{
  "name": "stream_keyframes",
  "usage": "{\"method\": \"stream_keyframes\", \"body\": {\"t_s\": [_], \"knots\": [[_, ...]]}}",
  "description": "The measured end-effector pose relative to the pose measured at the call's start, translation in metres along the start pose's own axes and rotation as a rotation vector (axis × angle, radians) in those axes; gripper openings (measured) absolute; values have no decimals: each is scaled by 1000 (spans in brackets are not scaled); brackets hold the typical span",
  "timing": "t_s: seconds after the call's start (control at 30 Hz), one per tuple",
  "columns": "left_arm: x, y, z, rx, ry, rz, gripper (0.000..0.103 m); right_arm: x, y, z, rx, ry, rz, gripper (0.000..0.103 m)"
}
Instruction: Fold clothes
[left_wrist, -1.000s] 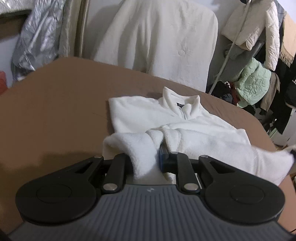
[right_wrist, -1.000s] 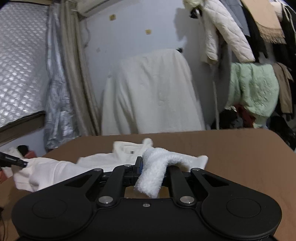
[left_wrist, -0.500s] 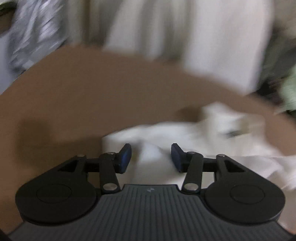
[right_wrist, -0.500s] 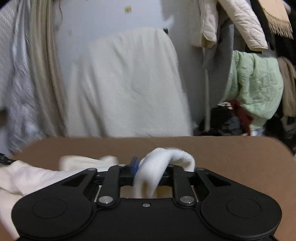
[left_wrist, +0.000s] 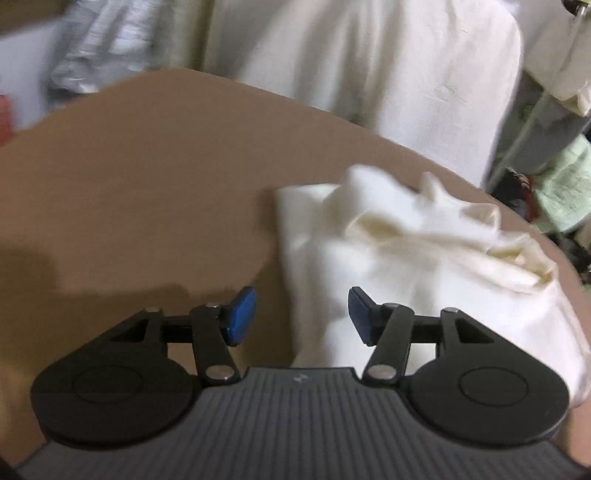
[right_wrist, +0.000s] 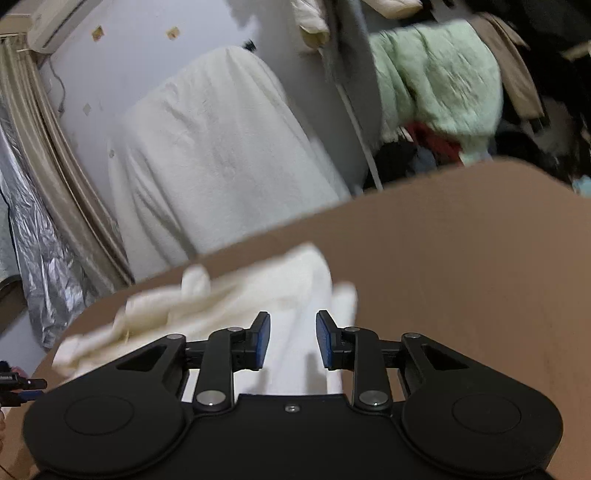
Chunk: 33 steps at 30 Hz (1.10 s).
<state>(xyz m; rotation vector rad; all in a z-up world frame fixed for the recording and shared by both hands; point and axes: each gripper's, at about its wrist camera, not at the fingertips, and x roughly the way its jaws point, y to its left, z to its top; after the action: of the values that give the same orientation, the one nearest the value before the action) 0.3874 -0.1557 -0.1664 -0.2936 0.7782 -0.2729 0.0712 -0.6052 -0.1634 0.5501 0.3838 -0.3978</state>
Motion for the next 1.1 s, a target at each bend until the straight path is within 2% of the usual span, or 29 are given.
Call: {"method": "stream_keyframes", "body": {"t_s": [0.03,0.07,0.13,0.17,0.23,0.3,0.33,0.43,0.5,0.57,0.6,0.67,0.7,0.73,0.8,0.87,0.93,1.0,1.07,1.1], "knots": [[-13,14,-17,-73,-24,-12,64,-9,-1,-14,21,13,-1,33],[-20,27,-33,-142,-14,-42,64,-16,-2,-26,43,27,-2,33],[-26,47,-59,-250,47,-88,64,-29,-2,-55,95,70,9,33],[-24,50,-64,-270,80,-101,64,-33,-3,-67,119,89,19,35],[-20,49,-72,-276,124,-128,64,-31,-3,-85,182,135,73,36],[-19,38,-71,-235,119,-157,64,-21,-2,-92,256,171,131,39],[-19,31,-71,-217,111,-185,64,-14,-1,-94,295,187,159,47],[-6,12,-72,-229,125,-261,64,6,-2,-94,408,159,192,61],[13,-5,-70,-203,184,-229,64,22,-4,-94,485,150,203,67],[32,-27,-68,-159,222,-194,64,42,-7,-95,564,173,196,67],[39,-34,-67,-161,224,-191,64,52,-10,-96,601,179,187,67],[43,-39,-69,-198,177,-179,58,60,-13,-90,619,150,164,65],[43,-40,-71,-209,149,-164,47,57,-12,-83,578,108,126,45],[42,-40,-74,-201,137,-141,41,53,-9,-75,515,54,75,20],[43,-41,-81,-161,136,-103,41,45,1,-63,409,-4,42,20],[42,-41,-83,-142,131,-90,41,40,11,-60,349,-15,8,20],[37,-36,-83,-171,113,-86,44,34,18,-60,325,-29,-23,21],[32,-29,-82,-212,90,-83,47,28,7,-67,425,-55,-12,26],[30,-19,-80,-251,76,-89,54,24,-5,-78,528,-58,14,36],[32,-14,-79,-267,81,-99,56,23,-10,-84,575,-50,26,46]]}}
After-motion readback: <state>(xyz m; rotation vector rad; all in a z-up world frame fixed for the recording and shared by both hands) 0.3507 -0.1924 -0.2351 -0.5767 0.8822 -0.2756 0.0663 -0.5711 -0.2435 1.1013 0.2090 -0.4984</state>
